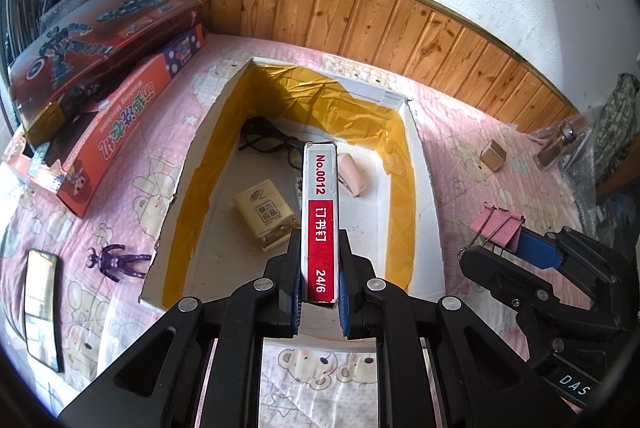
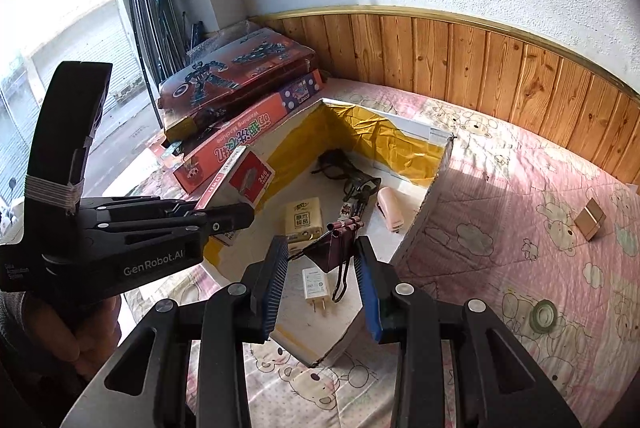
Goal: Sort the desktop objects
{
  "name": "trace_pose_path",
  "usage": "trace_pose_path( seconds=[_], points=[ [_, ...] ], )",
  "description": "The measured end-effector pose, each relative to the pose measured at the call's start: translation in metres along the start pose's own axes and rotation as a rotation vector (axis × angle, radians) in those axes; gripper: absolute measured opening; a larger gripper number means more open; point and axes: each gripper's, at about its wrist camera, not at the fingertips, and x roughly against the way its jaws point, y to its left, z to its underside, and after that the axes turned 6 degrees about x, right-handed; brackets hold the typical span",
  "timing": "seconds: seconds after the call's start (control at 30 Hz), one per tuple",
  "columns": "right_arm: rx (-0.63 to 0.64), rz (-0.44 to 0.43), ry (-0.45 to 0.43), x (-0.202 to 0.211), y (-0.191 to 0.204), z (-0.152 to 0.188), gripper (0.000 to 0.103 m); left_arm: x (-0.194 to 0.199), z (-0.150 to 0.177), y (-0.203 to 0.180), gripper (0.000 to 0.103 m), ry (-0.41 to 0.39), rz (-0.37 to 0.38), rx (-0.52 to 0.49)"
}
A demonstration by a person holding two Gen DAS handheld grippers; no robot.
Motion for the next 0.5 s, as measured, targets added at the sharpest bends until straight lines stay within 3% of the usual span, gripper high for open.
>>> trace_pose_path(
  seconds=[0.33,0.5],
  points=[
    [0.052,0.014,0.043,-0.028,0.015,-0.009,0.035,-0.008,-0.006,0.040,0.014,0.033,-0.031,0.058],
    [0.126,0.034,0.093,-0.047,0.026,-0.015,0.035,-0.019,-0.005,0.044,0.014,0.076,-0.040,0.036]
  ],
)
